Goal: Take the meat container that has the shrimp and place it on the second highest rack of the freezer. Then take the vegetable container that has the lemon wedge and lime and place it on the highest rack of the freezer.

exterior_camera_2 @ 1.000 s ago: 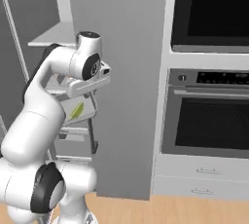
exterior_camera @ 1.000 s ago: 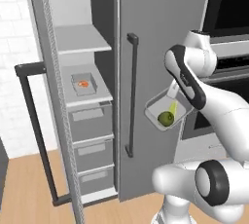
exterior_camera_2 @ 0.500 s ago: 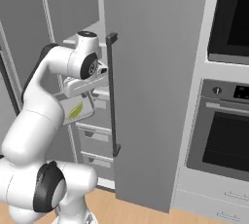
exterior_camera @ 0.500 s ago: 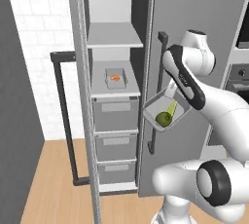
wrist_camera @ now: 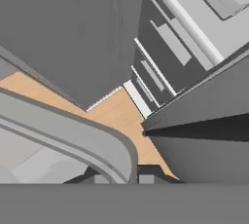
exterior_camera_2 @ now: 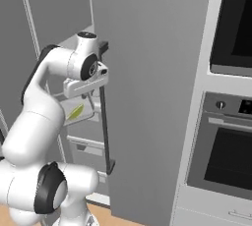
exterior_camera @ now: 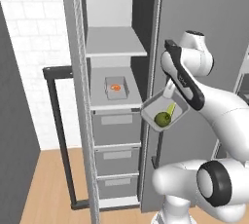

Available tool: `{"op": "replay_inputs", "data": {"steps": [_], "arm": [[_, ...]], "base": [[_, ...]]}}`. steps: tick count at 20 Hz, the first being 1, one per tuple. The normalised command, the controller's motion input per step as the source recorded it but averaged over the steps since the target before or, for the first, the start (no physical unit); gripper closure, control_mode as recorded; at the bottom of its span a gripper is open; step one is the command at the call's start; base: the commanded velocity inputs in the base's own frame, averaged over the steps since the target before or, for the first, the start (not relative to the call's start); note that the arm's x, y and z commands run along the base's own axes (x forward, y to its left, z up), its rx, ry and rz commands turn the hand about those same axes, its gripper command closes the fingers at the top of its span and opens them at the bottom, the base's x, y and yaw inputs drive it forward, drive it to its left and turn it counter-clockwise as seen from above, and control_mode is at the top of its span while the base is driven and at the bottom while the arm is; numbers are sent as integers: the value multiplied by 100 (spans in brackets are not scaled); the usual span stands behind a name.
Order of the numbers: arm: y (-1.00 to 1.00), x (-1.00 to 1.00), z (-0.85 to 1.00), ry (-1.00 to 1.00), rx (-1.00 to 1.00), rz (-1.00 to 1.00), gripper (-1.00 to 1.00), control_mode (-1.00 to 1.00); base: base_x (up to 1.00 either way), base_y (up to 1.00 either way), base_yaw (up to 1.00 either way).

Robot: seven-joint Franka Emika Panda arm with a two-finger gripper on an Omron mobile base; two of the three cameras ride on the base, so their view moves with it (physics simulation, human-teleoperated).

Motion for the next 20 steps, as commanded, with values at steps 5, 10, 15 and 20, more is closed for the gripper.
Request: {"op": "replay_inputs", "data": {"steps": [5,10,15,20], "arm": [[0,0,0,0,0,0,100,100],[12,21,0,-1,2,-30,100,-100],[0,32,0,-5,6,-66,100,-100],[-5,32,14,-6,8,-74,100,-100]], "base": [[-41,71,0],[0,0,0],[0,0,0],[0,0,0]]}}
